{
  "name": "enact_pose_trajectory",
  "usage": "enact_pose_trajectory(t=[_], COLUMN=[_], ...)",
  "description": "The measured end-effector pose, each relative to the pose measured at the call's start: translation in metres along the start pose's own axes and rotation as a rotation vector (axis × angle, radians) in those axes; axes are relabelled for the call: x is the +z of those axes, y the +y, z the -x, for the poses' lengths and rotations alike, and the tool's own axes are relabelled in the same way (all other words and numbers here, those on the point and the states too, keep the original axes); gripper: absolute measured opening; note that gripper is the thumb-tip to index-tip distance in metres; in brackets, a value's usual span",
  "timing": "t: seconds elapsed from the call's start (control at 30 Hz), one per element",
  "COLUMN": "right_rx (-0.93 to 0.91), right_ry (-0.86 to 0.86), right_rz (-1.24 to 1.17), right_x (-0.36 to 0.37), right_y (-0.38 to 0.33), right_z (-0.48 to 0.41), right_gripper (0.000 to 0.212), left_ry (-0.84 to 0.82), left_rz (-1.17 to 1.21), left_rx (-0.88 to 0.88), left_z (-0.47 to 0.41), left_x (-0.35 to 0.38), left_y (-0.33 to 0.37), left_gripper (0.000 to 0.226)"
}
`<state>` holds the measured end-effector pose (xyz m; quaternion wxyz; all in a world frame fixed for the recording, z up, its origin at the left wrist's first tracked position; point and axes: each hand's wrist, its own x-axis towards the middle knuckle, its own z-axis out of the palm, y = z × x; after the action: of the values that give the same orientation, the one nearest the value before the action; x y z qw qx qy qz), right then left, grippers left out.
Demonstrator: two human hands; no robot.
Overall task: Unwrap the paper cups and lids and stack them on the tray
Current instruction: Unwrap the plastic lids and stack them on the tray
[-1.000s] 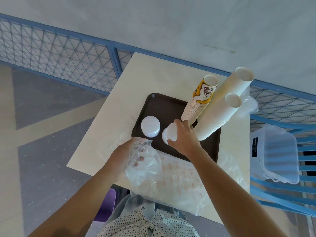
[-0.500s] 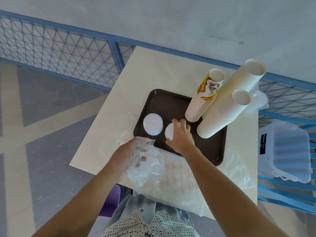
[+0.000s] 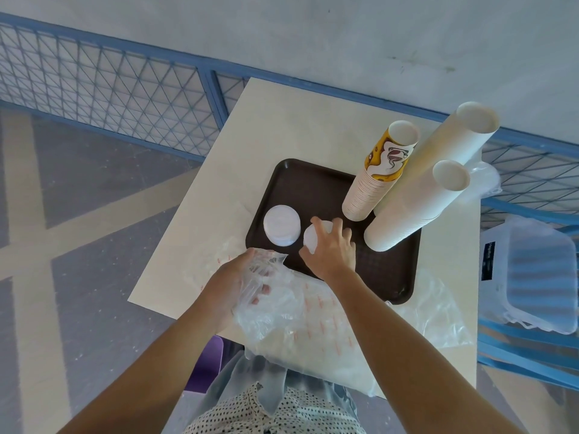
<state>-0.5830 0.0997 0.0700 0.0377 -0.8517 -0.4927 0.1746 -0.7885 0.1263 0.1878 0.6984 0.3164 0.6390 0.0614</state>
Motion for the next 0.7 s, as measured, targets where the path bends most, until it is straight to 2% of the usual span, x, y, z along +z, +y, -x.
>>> enact_pose_trajectory(t=[0.27,0.43,0.6,0.7], right_rx=[-0.034,-0.063,-0.078,-0.091], right_ry=[0.134,0.230,0.266,0.221], right_rz=[-0.104,-0.146,-0.159,-0.135], right_x=[0.013,0.015,0.016,0.016], right_y=[0.013,0.016,0.013,0.012], right_z=[0.002,0.002,-0.001,-0.003], right_gripper=[0.060,0.068,0.074,0.073], left_ry=[-0.004,-0.001,-0.011,-0.006], left_rz=[-0.012,-0.011,-0.024,0.010], left_rx=[0.017,0.041,0.037,0.045], left_z=[-0.007,-0.007,-0.004,-0.006], left_x=[-0.003,-0.003,0.000,-0.002], left_y=[-0.004,-0.006,-0.005,-0.008], left_gripper=[0.051,0.050,0.074,0.054])
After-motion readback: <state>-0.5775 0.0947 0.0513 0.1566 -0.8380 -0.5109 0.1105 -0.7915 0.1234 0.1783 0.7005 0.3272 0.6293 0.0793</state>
